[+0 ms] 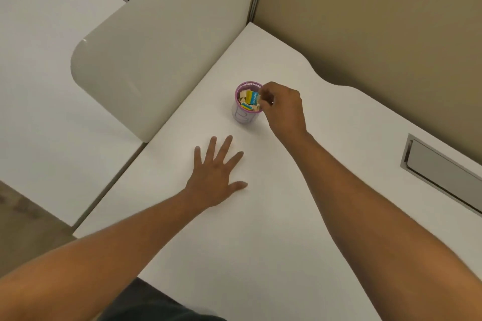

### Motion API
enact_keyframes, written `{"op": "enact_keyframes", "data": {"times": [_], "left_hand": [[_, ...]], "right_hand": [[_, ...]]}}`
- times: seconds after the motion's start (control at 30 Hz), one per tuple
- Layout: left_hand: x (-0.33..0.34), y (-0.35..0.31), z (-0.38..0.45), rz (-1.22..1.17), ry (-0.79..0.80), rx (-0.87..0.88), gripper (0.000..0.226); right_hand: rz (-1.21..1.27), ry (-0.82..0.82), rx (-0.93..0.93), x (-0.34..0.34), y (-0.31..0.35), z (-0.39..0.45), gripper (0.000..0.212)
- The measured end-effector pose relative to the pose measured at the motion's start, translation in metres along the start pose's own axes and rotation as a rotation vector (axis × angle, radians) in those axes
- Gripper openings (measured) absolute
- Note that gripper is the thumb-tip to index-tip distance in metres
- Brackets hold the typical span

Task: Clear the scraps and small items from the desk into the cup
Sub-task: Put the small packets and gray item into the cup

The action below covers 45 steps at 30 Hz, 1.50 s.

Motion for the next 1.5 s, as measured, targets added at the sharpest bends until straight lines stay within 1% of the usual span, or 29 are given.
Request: {"op": "enact_keyframes", "data": {"times": [0.07, 0.2, 0.27, 0.33, 0.43, 0.5, 0.53, 0.63, 0.67, 0.7, 0.73, 0.77, 0.8, 0.83, 0.9, 0.97, 1.03, 1.17, 1.23, 1.3, 1.4, 1.5], "left_hand": [[0.026, 0.007, -0.013, 0.055, 0.104, -0.006, 0.104], [0.043, 0.013, -0.016, 0.124, 0.207, 0.052, 0.140], [0.046, 0.012, -0.013, 0.140, 0.247, 0.046, 0.148], [0.048, 0.011, -0.011, 0.156, 0.269, 0.036, 0.149], [0.049, 0.011, -0.009, 0.168, 0.284, 0.025, 0.149], [0.050, 0.011, -0.009, 0.167, 0.302, 0.018, 0.148], [0.051, 0.011, -0.009, 0.167, 0.306, 0.013, 0.147], [0.052, 0.012, -0.009, 0.184, 0.292, 0.009, 0.146], [0.053, 0.012, -0.008, 0.187, 0.284, 0.008, 0.146], [0.055, 0.013, -0.008, 0.190, 0.276, 0.007, 0.146], [0.055, 0.013, -0.007, 0.189, 0.267, 0.007, 0.146], [0.055, 0.014, -0.007, 0.174, 0.252, 0.007, 0.147], [0.055, 0.013, -0.006, 0.138, 0.238, 0.009, 0.150], [0.055, 0.013, -0.006, 0.085, 0.230, 0.009, 0.152], [0.054, 0.012, -0.006, 0.020, 0.234, 0.004, 0.155], [0.055, 0.012, -0.006, 0.076, 0.244, 0.002, 0.153], [0.054, 0.013, -0.005, 0.186, 0.263, 0.010, 0.149], [0.054, 0.014, -0.007, 0.135, 0.301, 0.004, 0.150], [0.052, 0.014, -0.007, 0.183, 0.290, 0.014, 0.148], [0.052, 0.013, -0.008, 0.192, 0.312, 0.010, 0.146], [0.052, 0.013, -0.007, 0.193, 0.314, 0.017, 0.146], [0.051, 0.010, -0.008, 0.210, 0.326, 0.025, 0.146]], "right_hand": [[-0.083, 0.073, -0.090, 0.017, 0.004, 0.008, 0.011], [-0.199, 0.209, -0.201, 0.043, 0.006, 0.010, 0.012], [-0.230, 0.282, -0.240, 0.051, 0.006, 0.010, 0.014], [-0.260, 0.337, -0.260, 0.055, 0.006, 0.012, 0.016], [-0.247, 0.351, -0.247, 0.050, 0.007, 0.019, 0.022], [-0.158, 0.288, -0.193, 0.033, 0.006, 0.026, 0.024], [-0.068, 0.234, -0.141, 0.019, 0.002, 0.028, 0.025], [0.281, 0.037, 0.137, -0.039, -0.034, 0.016, 0.026], [0.331, -0.016, 0.222, -0.058, -0.054, 0.003, 0.025], [0.315, -0.044, 0.282, -0.075, -0.077, -0.016, 0.024], [0.240, -0.041, 0.325, -0.088, -0.101, -0.038, 0.022], [0.129, -0.004, 0.361, -0.097, -0.128, -0.064, 0.021], [0.022, 0.057, 0.400, -0.104, -0.153, -0.091, 0.020], [-0.055, 0.129, 0.446, -0.107, -0.175, -0.118, 0.025], [-0.095, 0.264, 0.526, -0.104, -0.206, -0.167, 0.043], [-0.063, 0.349, 0.546, -0.095, -0.218, -0.200, 0.059], [-0.085, 0.349, 0.534, -0.087, -0.222, -0.219, 0.061], [-0.139, 0.218, 0.453, -0.074, -0.207, -0.221, 0.045], [-0.046, 0.151, 0.448, -0.066, -0.186, -0.209, 0.038], [0.066, 0.064, 0.411, -0.059, -0.155, -0.184, 0.031], [0.159, -0.044, 0.274, -0.047, -0.100, -0.129, 0.026], [0.110, -0.081, 0.072, -0.029, -0.049, -0.069, 0.023]]}}
Point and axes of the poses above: each hand's wrist, its own z-axis towards the middle knuckle, its own x-axis out of the palm, y = z × x, the point moved 8 cm from there along z, towards the middle knuckle, and after that the axes turned 13 degrees about -y, right-handed, at the moved point
